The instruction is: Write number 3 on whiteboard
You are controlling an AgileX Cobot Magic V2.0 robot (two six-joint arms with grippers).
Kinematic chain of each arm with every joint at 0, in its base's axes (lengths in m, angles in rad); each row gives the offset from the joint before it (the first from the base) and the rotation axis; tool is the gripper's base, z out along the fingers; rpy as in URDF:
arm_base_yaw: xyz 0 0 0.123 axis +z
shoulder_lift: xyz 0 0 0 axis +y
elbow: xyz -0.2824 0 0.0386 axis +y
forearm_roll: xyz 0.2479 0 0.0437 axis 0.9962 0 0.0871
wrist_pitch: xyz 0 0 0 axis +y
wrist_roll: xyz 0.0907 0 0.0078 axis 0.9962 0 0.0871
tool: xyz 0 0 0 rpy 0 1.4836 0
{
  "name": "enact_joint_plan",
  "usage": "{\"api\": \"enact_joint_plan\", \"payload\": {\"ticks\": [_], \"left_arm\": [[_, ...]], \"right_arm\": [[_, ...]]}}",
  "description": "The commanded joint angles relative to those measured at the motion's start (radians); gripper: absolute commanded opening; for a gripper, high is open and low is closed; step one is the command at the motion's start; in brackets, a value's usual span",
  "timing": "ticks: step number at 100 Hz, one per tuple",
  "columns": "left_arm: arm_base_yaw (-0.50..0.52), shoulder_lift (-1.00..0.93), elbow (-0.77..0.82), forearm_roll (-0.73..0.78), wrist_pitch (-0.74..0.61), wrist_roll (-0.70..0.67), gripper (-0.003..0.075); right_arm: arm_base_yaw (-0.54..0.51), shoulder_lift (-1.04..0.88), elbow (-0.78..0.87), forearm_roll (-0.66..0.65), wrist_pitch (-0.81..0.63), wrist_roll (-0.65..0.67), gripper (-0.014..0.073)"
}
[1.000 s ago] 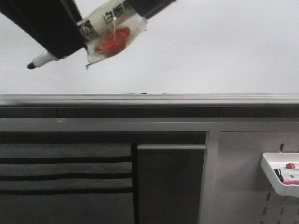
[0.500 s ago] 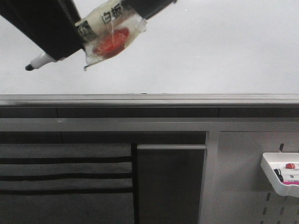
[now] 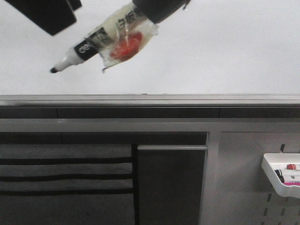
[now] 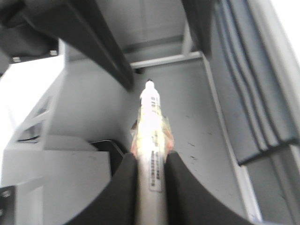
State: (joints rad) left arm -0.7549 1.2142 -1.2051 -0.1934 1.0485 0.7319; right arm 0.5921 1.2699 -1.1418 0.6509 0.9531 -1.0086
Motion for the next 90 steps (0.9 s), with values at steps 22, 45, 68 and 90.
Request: {"api": "enact_joint_plan", "payload": {"ticks": [22,45,68,90], "left_arm": [[0.156,-0.228,0.032,0.017,-0.099,-0.194,0.0379],[0.301,-0.416,0.27,-0.023,-0.268,-0.309,0.0379],[0.314,-0.501,0.405,-0.037,-0.434,-0.309,0.0379],[0.314,-0.499,0.407,-0.039,-0.429,-0.309,0.0379]], "right_arm": [[-0.147,-0.212,0.023,-0.138,-0.107,0.342,-0.0047],[-0.317,-0.435,0.26,-0.123,-0.246,0.444,-0.0048],[-0.322,-0.523,0.358,-0.122,-0.265,0.444,-0.0048],[-0.322,-0.523,0.358,-0.097,-0.292,0.444,-0.0048]]}}
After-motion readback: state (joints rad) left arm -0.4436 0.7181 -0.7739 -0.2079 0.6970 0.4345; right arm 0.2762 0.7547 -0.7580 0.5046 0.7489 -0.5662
